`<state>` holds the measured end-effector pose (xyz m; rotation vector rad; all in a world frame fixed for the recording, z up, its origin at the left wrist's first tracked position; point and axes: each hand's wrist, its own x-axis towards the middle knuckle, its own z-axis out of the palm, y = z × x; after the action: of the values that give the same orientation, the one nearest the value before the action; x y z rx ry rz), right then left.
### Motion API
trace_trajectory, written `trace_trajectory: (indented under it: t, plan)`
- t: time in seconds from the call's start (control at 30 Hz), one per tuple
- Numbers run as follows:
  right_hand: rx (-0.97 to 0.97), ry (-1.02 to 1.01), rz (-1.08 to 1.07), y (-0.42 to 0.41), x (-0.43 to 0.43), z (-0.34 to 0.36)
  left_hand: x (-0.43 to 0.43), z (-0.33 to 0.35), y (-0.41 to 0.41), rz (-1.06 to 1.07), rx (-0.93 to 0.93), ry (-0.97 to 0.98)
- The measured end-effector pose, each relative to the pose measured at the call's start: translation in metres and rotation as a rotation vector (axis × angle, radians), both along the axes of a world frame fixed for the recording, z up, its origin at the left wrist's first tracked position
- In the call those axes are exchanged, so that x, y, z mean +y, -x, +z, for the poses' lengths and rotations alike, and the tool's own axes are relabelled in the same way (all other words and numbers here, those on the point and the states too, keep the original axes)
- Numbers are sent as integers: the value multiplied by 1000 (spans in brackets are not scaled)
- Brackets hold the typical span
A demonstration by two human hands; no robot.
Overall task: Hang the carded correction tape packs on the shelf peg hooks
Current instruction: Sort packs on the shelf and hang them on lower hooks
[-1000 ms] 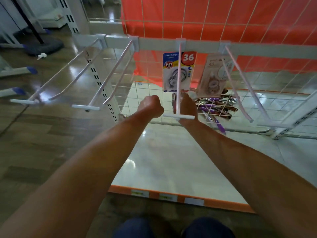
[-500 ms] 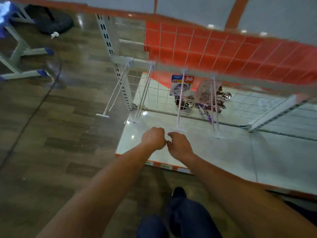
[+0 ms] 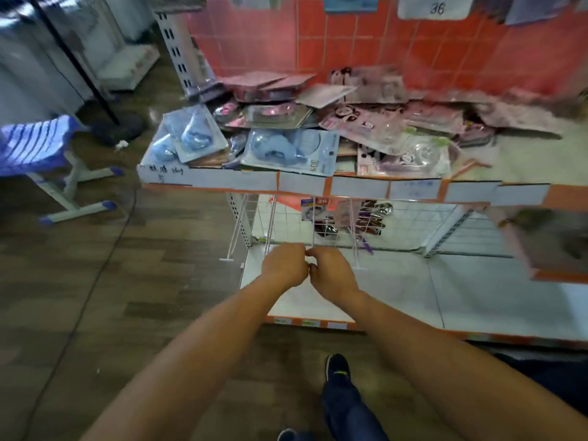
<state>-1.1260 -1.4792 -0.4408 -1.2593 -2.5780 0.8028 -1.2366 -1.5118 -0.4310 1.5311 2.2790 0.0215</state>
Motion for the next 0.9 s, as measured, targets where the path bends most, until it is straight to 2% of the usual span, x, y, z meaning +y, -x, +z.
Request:
trace_trajectory:
  t: [0.2, 0.3, 0.5, 0.6, 0.73, 0.9]
  plan:
    - [80, -74, -87, -15, 8, 64, 8, 81, -16, -41, 37, -136]
    - [197, -121, -105, -22, 18, 89, 20, 113, -31, -53, 12, -256]
    - [280, -234, -157, -36, 70, 128, 66, 155, -45, -36, -27, -449]
    - [292, -269, -211, -42, 103, 148, 93, 169, -48, -25, -32, -455]
    - [198, -260, -174, -48, 146, 161, 121, 178, -46, 20, -23, -386]
    - [-54, -230, -131, -42, 186, 158, 139, 176, -44, 69, -32, -325]
